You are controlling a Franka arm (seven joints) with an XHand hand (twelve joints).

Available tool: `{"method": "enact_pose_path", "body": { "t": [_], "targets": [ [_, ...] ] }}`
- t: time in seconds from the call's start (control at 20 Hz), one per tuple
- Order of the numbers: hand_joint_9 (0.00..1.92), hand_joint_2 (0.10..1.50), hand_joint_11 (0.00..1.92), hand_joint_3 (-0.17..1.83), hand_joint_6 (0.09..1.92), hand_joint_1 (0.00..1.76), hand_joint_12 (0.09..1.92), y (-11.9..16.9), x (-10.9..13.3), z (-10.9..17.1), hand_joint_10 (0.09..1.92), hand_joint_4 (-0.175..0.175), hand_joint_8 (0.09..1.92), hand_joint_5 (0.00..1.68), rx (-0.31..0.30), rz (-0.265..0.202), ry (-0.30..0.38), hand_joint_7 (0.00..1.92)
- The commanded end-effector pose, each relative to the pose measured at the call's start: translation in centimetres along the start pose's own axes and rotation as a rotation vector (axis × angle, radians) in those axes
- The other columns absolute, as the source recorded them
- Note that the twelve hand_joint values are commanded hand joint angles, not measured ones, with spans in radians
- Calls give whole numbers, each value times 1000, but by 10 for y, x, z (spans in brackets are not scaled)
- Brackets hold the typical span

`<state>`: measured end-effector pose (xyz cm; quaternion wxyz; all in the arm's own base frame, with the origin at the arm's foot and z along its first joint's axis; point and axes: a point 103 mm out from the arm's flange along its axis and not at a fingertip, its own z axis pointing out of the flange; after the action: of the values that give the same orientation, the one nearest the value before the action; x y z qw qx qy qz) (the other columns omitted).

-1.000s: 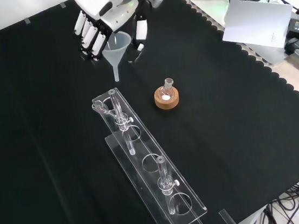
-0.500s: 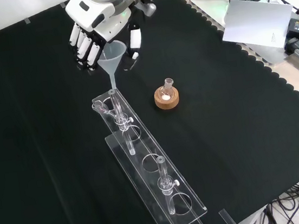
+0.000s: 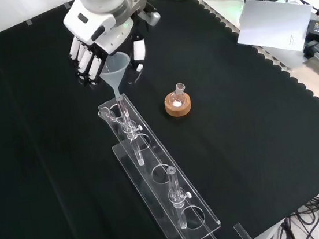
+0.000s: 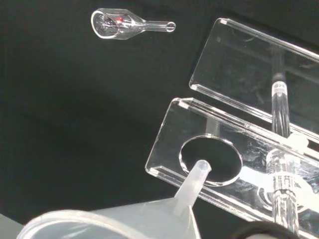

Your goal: Put the funnel back on the funnel stand.

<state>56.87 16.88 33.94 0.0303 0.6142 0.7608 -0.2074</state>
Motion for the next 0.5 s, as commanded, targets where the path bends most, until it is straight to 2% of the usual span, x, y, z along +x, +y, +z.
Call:
{"method": "enact_pose_path", "body": {
  "t": [0.05, 0.5],
  "targets": [
    [918, 810, 722, 511, 581, 841, 1156, 11, 6, 10, 395, 11, 652, 733, 11, -17, 4, 554],
    [916, 808, 721, 511, 579, 835, 1158, 23, 12, 22, 395, 7, 651, 722, 34, -31, 6, 552]
  ]
}}
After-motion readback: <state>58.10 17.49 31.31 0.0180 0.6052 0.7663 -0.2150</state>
